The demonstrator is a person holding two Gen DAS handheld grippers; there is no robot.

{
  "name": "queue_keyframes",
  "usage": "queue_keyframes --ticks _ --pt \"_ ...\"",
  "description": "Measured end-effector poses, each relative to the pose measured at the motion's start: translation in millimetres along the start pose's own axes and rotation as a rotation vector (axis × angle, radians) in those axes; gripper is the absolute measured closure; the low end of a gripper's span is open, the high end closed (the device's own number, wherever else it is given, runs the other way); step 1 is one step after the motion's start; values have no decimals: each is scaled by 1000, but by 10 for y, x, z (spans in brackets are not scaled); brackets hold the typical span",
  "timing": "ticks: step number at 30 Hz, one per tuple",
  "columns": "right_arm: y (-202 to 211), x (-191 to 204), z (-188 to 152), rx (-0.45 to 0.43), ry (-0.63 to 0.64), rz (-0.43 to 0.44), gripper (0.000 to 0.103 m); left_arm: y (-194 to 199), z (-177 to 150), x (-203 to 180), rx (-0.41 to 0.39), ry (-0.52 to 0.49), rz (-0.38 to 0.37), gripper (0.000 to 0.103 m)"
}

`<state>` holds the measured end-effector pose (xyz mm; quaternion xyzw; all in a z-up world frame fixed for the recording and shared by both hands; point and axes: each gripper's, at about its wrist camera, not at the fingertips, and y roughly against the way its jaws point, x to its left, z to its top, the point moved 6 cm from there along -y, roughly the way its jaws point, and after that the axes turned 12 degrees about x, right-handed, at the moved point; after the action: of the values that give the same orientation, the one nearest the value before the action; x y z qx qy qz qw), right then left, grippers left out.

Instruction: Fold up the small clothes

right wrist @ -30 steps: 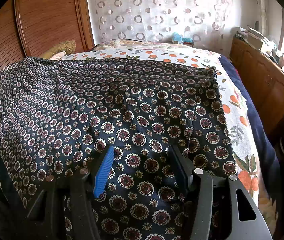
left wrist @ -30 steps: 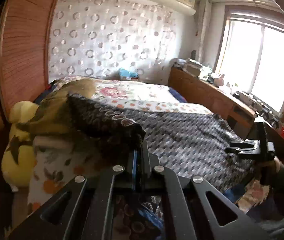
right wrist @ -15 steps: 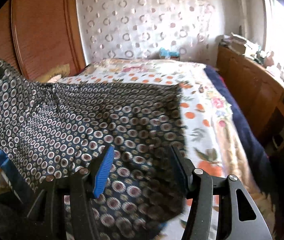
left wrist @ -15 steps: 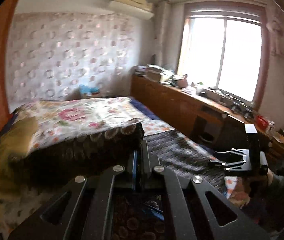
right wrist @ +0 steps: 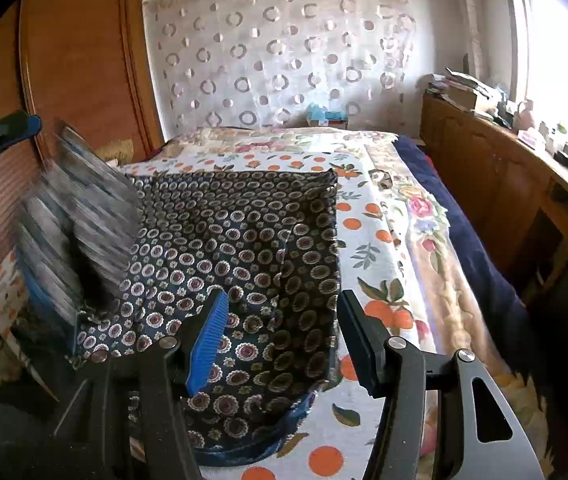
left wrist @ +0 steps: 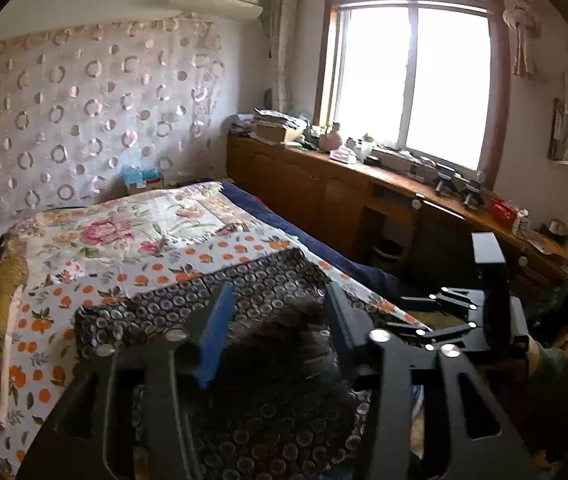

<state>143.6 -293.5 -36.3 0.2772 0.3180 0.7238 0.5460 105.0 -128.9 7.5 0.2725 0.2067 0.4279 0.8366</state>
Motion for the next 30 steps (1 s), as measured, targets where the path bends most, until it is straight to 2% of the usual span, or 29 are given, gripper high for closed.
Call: queue_keyframes --ticks 3,8,17,20,25,29,30 --pt "33 71 48 -3 10 24 45 -7 -75 18 14 -1 9 35" --pt "12 179 114 7 58 53 45 -6 -247 139 29 26 39 27" --pt "-499 475 331 112 224 64 45 -24 -559 447 68 77 101 27" --pt "-685 533 399 147 283 34 45 -24 -617 507 76 89 105 27" --pt "-889 485 597 158 308 -28 45 -30 -694 572 84 105 110 27" --pt "-980 499 687 177 320 -12 45 -32 -730 606 84 115 111 27" --pt "-993 521 699 179 327 -3 49 -32 -741 613 84 118 112 27"
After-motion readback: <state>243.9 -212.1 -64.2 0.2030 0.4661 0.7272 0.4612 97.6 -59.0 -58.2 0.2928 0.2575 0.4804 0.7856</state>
